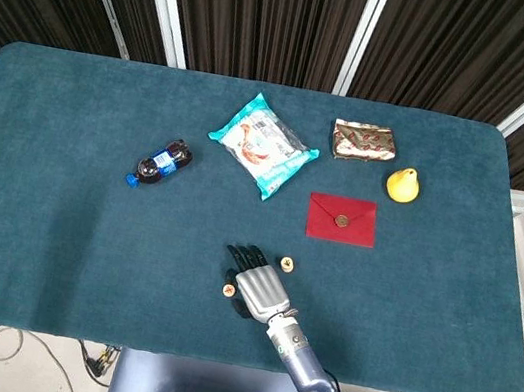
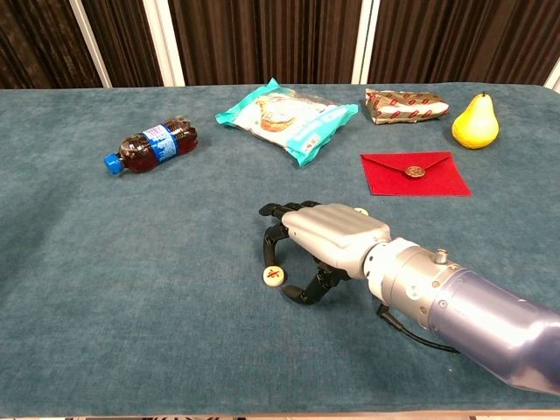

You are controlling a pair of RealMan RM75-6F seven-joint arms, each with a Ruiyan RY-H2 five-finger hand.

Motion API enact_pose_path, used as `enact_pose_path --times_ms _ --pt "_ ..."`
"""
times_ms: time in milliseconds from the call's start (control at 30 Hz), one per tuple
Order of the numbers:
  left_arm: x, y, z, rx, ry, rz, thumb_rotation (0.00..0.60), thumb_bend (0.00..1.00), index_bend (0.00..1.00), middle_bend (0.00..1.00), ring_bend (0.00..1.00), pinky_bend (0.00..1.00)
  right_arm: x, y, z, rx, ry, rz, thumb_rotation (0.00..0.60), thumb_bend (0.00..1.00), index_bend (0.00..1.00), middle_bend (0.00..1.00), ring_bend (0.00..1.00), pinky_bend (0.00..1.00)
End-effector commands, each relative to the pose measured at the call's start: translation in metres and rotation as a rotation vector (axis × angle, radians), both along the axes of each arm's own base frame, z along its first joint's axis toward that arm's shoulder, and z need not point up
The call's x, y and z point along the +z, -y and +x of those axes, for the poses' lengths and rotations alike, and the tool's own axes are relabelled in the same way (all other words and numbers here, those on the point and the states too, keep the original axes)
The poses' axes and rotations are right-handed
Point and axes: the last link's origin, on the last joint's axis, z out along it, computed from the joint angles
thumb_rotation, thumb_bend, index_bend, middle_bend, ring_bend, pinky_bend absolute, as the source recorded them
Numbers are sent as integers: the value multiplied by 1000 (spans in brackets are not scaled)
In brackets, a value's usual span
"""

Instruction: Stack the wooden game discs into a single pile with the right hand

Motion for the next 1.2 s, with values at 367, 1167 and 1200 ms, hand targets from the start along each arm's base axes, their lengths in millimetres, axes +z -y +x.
enact_pose_path --times_ms 367,1167,1200 --pt "0 0 0 1 1 1 600 582 87 0 0 0 -1 -2 1 3 2 8 600 438 449 0 0 0" --pt "1 0 0 1 3 6 600 581 87 0 0 0 8 -1 6 6 26 4 600 438 525 0 0 0" --pt "0 0 0 1 3 6 600 581 87 0 0 0 10 0 7 5 32 2 600 438 525 0 0 0"
